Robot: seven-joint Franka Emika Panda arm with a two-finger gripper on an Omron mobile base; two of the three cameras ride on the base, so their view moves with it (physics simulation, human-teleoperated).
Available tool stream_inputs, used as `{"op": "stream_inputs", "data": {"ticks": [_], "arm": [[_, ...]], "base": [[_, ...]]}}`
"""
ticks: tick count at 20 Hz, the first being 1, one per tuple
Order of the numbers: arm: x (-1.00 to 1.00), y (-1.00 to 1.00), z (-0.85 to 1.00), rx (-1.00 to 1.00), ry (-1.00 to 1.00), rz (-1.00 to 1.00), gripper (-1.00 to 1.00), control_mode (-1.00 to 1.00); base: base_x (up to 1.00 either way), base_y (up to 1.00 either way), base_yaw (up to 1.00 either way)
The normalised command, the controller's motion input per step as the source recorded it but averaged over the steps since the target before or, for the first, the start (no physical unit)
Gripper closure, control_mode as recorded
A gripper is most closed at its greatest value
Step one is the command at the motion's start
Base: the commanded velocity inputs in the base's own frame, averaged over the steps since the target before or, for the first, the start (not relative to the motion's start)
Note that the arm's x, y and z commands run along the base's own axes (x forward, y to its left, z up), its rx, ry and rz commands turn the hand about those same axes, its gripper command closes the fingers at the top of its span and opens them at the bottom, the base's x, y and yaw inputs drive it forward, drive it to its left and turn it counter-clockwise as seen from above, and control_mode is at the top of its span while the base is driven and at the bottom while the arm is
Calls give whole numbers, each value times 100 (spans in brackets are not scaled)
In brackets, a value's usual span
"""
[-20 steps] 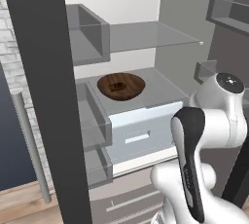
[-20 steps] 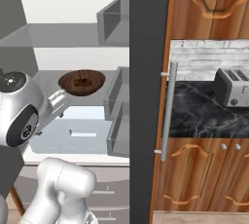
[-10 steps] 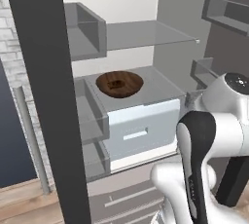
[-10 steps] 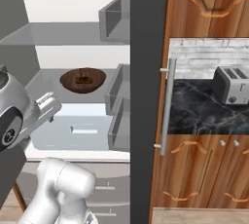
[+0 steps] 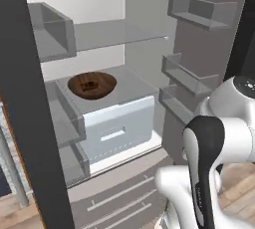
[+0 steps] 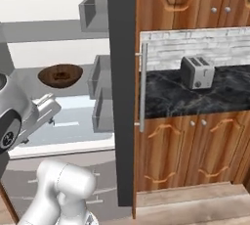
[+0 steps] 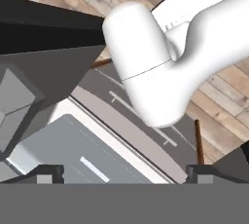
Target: Move the glass cup from next to the sink to the open cabinet. Then, move the bowl with the sweet potato to the fridge to clear the area for faucet cleaning.
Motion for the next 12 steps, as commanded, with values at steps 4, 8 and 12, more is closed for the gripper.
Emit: {"op": "stream_inputs", "data": {"ticks": [4, 8, 12], "arm": [[0, 0, 0, 0, 0, 0, -100, 100], [0, 0, 0, 0, 0, 0, -100, 100], [0, 0, 0, 0, 0, 0, -100, 100]], "base": [[-66, -5, -67], [-84, 0, -66], [-70, 0, -80]]}}
